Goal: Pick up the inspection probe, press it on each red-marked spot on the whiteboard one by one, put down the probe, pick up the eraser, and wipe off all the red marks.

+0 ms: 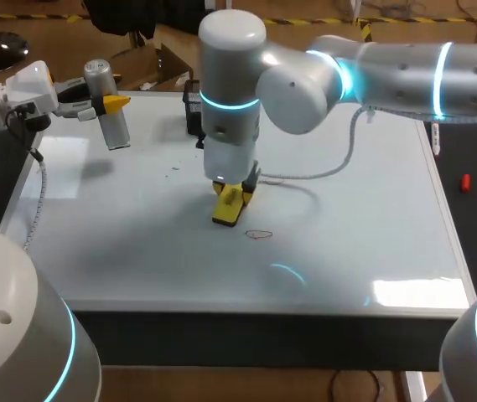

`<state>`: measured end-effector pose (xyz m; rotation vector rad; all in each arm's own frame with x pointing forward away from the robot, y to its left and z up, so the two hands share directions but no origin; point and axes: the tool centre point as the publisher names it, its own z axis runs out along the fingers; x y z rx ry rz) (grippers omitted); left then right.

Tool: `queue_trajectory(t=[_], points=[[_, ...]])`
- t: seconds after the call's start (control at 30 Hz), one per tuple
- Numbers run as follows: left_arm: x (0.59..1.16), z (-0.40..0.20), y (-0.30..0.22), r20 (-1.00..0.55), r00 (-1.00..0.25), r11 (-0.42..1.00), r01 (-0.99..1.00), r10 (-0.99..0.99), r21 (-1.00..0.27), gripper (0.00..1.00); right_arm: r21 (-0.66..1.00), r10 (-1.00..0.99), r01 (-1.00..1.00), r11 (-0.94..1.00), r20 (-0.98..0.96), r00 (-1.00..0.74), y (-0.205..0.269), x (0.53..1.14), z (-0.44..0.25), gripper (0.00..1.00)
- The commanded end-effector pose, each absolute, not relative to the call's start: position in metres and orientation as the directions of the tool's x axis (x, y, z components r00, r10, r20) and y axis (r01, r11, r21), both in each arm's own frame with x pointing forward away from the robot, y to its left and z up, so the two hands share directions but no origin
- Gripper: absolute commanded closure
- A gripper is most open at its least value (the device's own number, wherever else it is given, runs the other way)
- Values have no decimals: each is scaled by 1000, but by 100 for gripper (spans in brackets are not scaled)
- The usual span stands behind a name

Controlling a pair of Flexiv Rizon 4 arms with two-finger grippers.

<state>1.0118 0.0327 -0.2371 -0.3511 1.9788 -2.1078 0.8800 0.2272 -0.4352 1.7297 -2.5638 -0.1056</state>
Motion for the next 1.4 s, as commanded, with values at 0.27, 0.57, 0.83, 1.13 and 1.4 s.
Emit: queue_trajectory(t=[0.27, 0.57, 0.83, 1.13, 1.4], points=[[1010, -235, 32, 16, -943, -61, 4, -331, -998, 100, 46, -936, -935, 353, 1, -353, 209, 881, -434, 100], [1010, -235, 32, 16, -943, -61, 4, -331, -998, 100, 27, -959, -963, 268, -89, -269, 213, 899, -365, 100], [1010, -235, 32, 16, -943, -61, 4, -331, -998, 100, 17, -967, -971, 239, -82, -240, 209, 910, -357, 100], [1010, -235, 32, 16, -943, -61, 4, -331, -998, 100, 35, -947, -952, 304, -93, -306, 173, 934, -356, 100], [1010, -235, 32, 16, -943, -61, 4, -331, -998, 100, 7, -897, -899, 437, -71, -436, 112, 962, -355, 100]])
